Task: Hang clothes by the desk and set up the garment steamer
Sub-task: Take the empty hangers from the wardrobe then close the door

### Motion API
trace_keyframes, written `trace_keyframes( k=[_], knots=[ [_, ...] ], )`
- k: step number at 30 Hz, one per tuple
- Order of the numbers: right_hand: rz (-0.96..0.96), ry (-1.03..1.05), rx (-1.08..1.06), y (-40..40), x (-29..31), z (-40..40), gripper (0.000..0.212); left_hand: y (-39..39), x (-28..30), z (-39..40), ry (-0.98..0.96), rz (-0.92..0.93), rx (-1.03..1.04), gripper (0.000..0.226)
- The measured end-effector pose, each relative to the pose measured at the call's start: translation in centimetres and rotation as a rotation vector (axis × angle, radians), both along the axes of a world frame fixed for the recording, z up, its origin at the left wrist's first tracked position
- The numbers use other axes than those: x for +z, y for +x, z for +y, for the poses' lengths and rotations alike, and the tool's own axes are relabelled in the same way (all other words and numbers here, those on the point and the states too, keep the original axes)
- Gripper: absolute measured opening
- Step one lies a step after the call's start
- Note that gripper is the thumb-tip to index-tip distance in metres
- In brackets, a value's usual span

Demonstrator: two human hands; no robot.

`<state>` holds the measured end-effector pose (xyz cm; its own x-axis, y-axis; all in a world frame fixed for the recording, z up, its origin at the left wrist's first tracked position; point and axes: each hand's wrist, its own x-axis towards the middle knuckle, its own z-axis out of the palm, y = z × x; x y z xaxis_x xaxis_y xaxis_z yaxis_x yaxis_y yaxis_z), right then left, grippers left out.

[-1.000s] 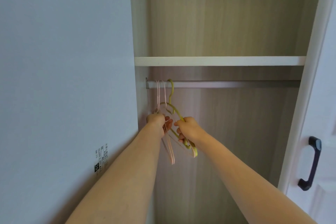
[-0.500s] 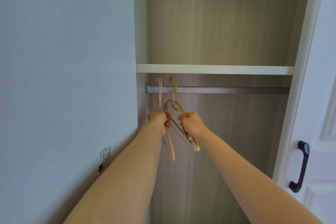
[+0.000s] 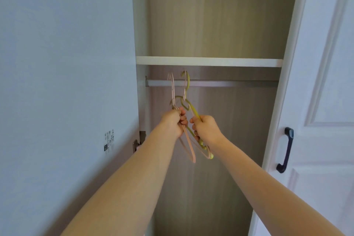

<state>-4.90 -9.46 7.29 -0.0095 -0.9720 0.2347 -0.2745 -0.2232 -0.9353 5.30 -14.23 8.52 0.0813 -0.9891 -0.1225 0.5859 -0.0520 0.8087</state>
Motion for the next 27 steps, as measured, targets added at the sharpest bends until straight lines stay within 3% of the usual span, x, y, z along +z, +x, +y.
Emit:
trace_keyframes(
  k=[13,27],
  knots=[
    [0.065,0.099,-0.071,-5.2,-8.4,13.4,0.025,-3.5,-7.4,13.1,0.027,0.147,-0.072,0.023],
    [0.056,0.189,-0.103,-4.9,-17.2,25.6,0.023,-3.2,-18.2,28.0,0.143,-0.049,-0.119,0.020]
  ],
)
